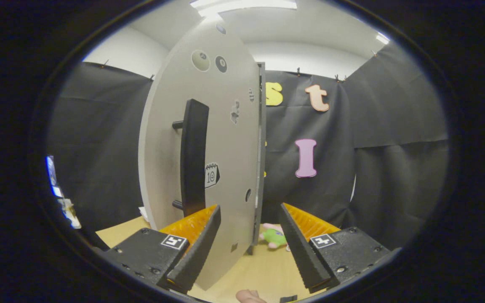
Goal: Open the shoe cabinet door, grab the shoes and put them into the shoe cabinet, then close the shoe cabinet door.
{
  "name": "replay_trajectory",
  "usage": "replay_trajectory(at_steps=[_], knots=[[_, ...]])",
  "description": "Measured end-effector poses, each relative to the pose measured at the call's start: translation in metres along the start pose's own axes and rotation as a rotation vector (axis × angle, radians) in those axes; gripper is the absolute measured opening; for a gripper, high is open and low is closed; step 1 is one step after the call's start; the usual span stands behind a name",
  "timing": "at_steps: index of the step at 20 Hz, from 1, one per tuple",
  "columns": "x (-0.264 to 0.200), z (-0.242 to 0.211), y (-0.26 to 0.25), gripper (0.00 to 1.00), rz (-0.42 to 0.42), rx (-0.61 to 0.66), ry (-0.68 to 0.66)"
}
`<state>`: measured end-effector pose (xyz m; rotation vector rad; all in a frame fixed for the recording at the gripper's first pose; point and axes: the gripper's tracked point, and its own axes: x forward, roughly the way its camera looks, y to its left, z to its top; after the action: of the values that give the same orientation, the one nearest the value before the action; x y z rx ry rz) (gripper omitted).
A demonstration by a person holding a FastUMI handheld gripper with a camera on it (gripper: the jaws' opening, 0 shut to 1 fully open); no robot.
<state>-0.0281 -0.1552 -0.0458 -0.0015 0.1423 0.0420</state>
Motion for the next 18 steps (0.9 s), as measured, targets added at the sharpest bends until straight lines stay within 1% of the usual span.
replay_trajectory(at_steps=[5, 8, 10, 11, 12, 13, 16, 18], knots=[[0.036, -0.001, 0.054, 0.92, 0.008, 0.002, -0.040], [0.066, -0.012, 0.103, 0.92, 0.070, -0.021, -0.013], [0.076, -0.028, 0.133, 0.93, 0.112, 0.004, 0.040], [0.077, -0.033, 0.143, 0.95, 0.122, 0.031, 0.054], [0.076, -0.037, 0.150, 0.96, 0.128, 0.038, 0.061], [0.072, -0.038, 0.154, 0.96, 0.128, 0.032, 0.055], [0.057, -0.041, 0.152, 0.97, 0.089, -0.003, 0.038], [0.042, -0.045, 0.151, 0.97, 0.068, -0.003, 0.030]])
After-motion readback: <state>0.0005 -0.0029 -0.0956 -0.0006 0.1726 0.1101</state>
